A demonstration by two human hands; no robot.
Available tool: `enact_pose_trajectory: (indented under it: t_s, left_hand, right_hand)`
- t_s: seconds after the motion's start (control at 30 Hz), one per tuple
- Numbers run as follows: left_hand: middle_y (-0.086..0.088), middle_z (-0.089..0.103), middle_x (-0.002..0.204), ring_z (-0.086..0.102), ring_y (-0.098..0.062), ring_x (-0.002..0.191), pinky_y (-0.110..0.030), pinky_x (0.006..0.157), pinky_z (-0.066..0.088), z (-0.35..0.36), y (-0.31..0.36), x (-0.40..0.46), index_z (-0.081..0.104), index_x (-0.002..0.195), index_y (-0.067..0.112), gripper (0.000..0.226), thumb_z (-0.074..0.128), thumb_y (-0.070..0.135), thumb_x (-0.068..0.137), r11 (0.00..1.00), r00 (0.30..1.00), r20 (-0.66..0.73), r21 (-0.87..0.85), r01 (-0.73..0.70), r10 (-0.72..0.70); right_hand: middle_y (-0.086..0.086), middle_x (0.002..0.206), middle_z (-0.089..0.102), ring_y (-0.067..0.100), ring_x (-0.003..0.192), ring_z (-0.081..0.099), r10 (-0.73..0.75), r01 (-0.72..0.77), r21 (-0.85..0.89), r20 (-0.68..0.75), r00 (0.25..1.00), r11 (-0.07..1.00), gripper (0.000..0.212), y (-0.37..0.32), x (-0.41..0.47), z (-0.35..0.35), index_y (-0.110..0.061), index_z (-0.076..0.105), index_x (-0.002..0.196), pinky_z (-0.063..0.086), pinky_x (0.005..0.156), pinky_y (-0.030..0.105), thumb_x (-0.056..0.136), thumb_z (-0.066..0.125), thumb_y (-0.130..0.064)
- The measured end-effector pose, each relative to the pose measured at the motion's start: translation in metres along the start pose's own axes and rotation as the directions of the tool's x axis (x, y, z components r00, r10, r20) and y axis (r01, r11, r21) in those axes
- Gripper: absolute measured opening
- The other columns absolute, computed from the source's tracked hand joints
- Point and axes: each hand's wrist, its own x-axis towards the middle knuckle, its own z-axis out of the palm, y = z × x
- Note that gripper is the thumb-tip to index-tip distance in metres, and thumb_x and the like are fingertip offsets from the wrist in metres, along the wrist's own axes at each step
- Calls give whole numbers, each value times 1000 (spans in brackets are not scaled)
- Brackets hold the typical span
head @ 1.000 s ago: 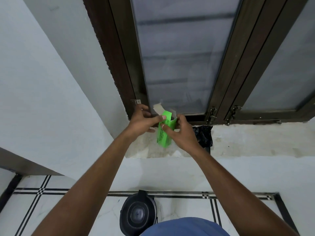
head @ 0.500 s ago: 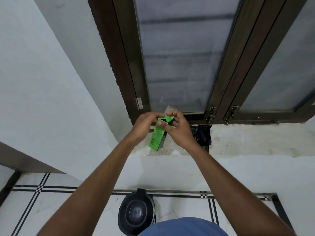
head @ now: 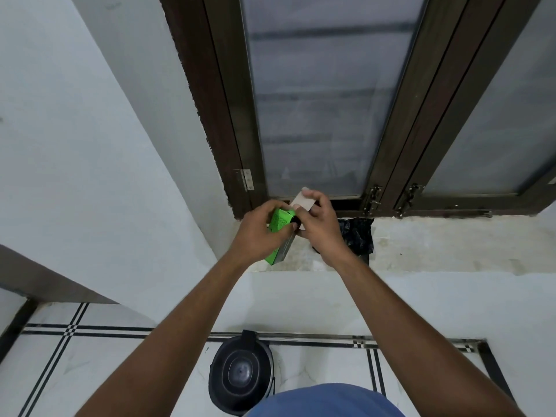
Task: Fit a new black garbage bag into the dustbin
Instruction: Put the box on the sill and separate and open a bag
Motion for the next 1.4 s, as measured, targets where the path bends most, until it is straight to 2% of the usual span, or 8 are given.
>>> enact_pose_trajectory:
  t_s: [0.13, 0.3, 0.4, 0.5, 0.9, 1.2, 1.27, 1.4]
  left_hand:
    - [14, 75, 118, 72, -5, 109, -34, 93, 62, -1, 3, 0, 60, 131, 30, 47, 85, 37, 92, 999, 999, -41, 12, -32, 33]
    - [4, 73, 130, 73, -16, 112, -33, 92, 60, -4, 10, 6, 41, 141, 26, 64, 82, 32, 94, 999, 998, -44, 20, -34, 35]
    - [1, 75, 134, 74, -18, 109, -38, 93, 62, -5, 10, 8, 35, 146, 28, 68, 81, 35, 96, 998, 999, -33, 56, -26, 28]
    - [1, 74, 137, 75, -17, 108, -41, 94, 64, -7, 9, 7, 33, 149, 27, 70, 79, 36, 98, 996, 999, 3, 73, -45, 45]
    - [7, 71, 141, 71, -14, 117, -42, 97, 65, -9, 9, 2, 38, 146, 30, 69, 83, 31, 94, 997, 989, 133, 49, -65, 58]
    - [5, 77, 108, 73, -15, 94, -39, 80, 63, 0, 3, 6, 57, 131, 29, 38, 73, 47, 101, 988, 993, -50, 116, -103, 109]
    - [6, 77, 96, 74, -14, 84, -33, 72, 60, 3, 2, 9, 61, 122, 26, 35, 74, 50, 100, 998, 986, -160, 54, -44, 52]
    - [4, 79, 110, 78, -16, 101, -43, 93, 66, 5, -5, 16, 62, 118, 27, 44, 71, 64, 95, 915, 910, -252, -322, 241, -328]
  right_hand:
    - [3, 121, 84, 23, 102, 84, -88, 86, -23, -56, 995, 996, 55, -4, 1, 0, -29, 37, 137, 70, 88, 53, 104, 73, -4]
    - [-2, 105, 82, 13, 95, 79, -160, 162, -211, 27, 987, 964, 18, -8, -7, 3, -27, 75, 117, 64, 95, 59, 100, 68, -24]
    - [0, 111, 83, 22, 110, 78, -121, 130, -171, 65, 991, 977, 27, -11, -13, 2, -30, 84, 115, 64, 100, 57, 101, 65, -42]
    - [-3, 111, 85, 30, 108, 79, -157, 166, -220, 60, 986, 961, 24, -9, -9, -2, -24, 85, 122, 65, 95, 61, 106, 73, -36]
    - [8, 124, 80, 28, 113, 81, 58, 3, -293, 199, 978, 956, 25, -28, 8, -28, -18, 74, 120, 70, 87, 54, 98, 85, -13]
    - [10, 141, 73, 30, 126, 74, 96, -57, -212, 179, 979, 976, 37, -30, 12, -20, -24, 68, 140, 66, 99, 53, 106, 57, -18]
    - [10, 137, 71, 30, 126, 72, 128, -104, -170, 134, 983, 980, 54, -21, 10, -18, -26, 52, 143, 64, 97, 51, 90, 66, -26]
    - [-9, 129, 70, 11, 106, 72, 51, 82, -621, 193, 980, 780, 79, 22, 0, -20, -28, 53, 142, 59, 85, 34, 77, 93, -49]
